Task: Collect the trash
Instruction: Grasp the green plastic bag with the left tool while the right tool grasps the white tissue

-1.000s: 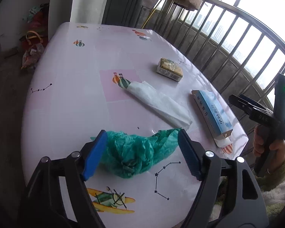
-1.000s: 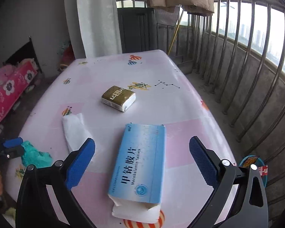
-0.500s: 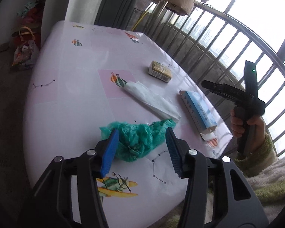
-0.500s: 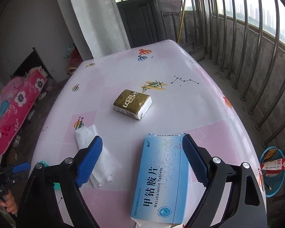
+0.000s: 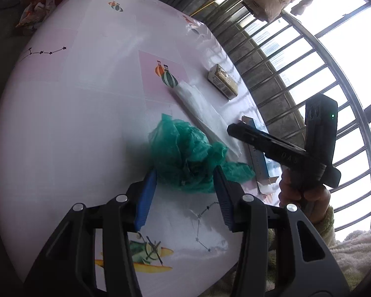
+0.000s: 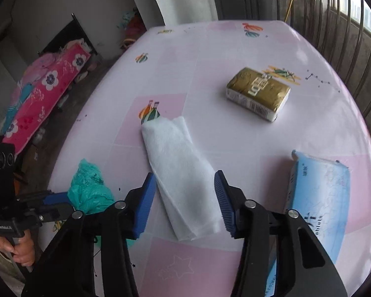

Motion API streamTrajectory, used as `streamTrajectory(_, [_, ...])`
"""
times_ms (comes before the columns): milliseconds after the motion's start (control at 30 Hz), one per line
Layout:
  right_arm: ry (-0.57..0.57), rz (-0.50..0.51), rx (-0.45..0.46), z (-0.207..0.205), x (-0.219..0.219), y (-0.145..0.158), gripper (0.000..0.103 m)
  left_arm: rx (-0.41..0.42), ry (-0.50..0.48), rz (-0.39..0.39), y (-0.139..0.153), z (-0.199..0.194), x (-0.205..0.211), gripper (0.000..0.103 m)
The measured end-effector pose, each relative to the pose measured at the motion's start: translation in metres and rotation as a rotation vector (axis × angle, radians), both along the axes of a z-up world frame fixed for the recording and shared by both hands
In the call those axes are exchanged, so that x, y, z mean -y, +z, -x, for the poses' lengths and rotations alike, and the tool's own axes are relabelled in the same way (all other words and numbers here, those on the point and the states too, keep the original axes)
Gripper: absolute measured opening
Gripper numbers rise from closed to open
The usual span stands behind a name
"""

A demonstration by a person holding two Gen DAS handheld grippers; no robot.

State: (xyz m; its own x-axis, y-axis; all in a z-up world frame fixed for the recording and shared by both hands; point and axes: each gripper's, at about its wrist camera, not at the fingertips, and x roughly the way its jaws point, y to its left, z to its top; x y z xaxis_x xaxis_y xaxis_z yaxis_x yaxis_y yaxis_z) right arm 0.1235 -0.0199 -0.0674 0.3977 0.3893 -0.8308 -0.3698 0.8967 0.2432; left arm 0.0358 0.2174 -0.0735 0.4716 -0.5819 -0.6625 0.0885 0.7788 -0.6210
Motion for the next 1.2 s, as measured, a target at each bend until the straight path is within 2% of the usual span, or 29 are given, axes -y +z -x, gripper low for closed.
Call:
streamTrajectory(67, [0.002, 0.022, -0.033, -0.001, -0.004, -0.010, 0.034, 0.010, -0.002, -0.010, 0.001, -0.005, 0.000, 0.044])
streamTrajectory(133, [0.004, 0.040, -0.024, 0.002, -0.006, -0.012, 0.030, 0.011, 0.003, -0.009, 0.002, -0.008, 0.000, 0.044])
streamTrajectory(200, [0.010, 0.043, -0.030, 0.005, -0.006, -0.013, 0.019, 0.016, 0.020, 0.001, 0.001, -0.011, -0.001, 0.044])
streamTrajectory(300, [0.013, 0.032, -0.045, 0.012, -0.003, -0.015, 0.010, 0.025, 0.031, 0.005, 0.000, -0.015, 0.002, 0.046])
streamTrajectory(567, [0.004, -0.014, -0.117, 0.029, 0.011, -0.015, 0.006, 0.037, 0.046, -0.017, 0.006, -0.032, 0.006, 0.047])
streamTrajectory(633, [0.006, -0.035, -0.136, 0.035, 0.012, -0.016, 0.006, 0.033, 0.047, -0.019, 0.006, -0.032, 0.008, 0.052])
streamTrajectory(900, [0.120, -0.096, -0.180, 0.055, -0.010, -0.018, 0.006, 0.029, 0.051, -0.070, 0.009, -0.029, 0.013, 0.058])
streamTrajectory(1100, [0.018, -0.071, -0.133, 0.047, 0.016, -0.004, 0.006, 0.065, 0.028, -0.127, 0.023, -0.027, 0.019, 0.059])
streamTrajectory(1200, [-0.019, -0.065, -0.137, 0.045, 0.025, -0.006, 0.006, 0.063, -0.001, -0.165, 0.025, -0.029, 0.030, 0.062])
